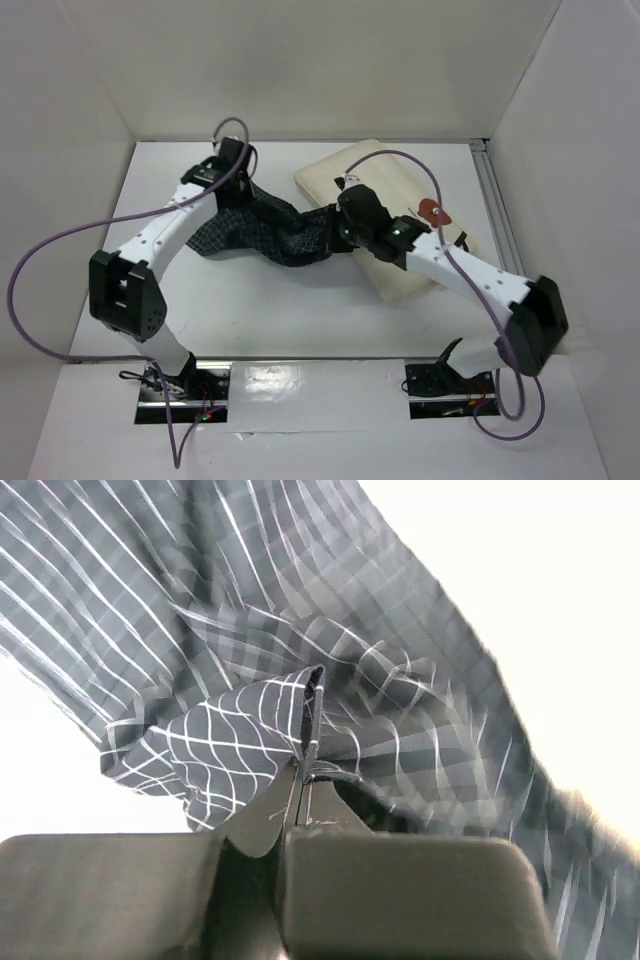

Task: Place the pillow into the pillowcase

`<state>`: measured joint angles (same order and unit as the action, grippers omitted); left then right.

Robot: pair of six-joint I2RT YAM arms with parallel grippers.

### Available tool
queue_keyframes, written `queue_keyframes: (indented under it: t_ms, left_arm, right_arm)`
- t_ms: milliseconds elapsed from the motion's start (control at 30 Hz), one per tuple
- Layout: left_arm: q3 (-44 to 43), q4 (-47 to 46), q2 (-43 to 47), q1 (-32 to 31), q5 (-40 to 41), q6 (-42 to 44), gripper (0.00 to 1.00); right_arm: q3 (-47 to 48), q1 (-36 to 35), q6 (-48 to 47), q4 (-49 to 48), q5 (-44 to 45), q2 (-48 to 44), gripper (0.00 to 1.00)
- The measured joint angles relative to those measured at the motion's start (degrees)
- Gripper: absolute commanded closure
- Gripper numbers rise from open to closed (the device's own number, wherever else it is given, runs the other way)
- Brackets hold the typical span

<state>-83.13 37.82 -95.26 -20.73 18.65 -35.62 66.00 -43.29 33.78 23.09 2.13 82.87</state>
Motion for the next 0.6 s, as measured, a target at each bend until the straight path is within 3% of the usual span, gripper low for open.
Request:
queue_keyframes:
  t_ms: [167,233,267,400,533,600]
  left_arm:
    - [-8.3,1.0,4.5,4.0,0.6,4.1,1.0]
    - [-10.2,1.4,5.1,4.1,-0.4,5.6,1.0]
    - [-10.8,1.7,5.2,4.0,-1.1,6.3,1.0]
    - [-7.7,3.0,5.1,2.7,-3.3,8.7,1.0]
    - [4.3,2.8,5.6,1.0,-5.5,8.7,1.0]
    - [11.0,3.0,6.2,0.6,-7.6,8.5,1.0]
  right_arm:
    - [-2.8,-3.3,2.1,0.5,-5.2,-13.6,0.99]
    - [-7.5,-5.0,4.6,0.2,-6.6,-17.4,0.73]
    - [-10.2,-5.7,5.8,0.6,-7.1,-18.4,0.46]
    - [-18.4,-7.2,7.5,5.7,-7.7,-17.7,0.43]
    - [-18.9,-7.2,7.1,12.0,-5.7,-17.5,0.53]
    - [-17.6,-7.3,6.7,12.7,-4.6,-17.9,0.53]
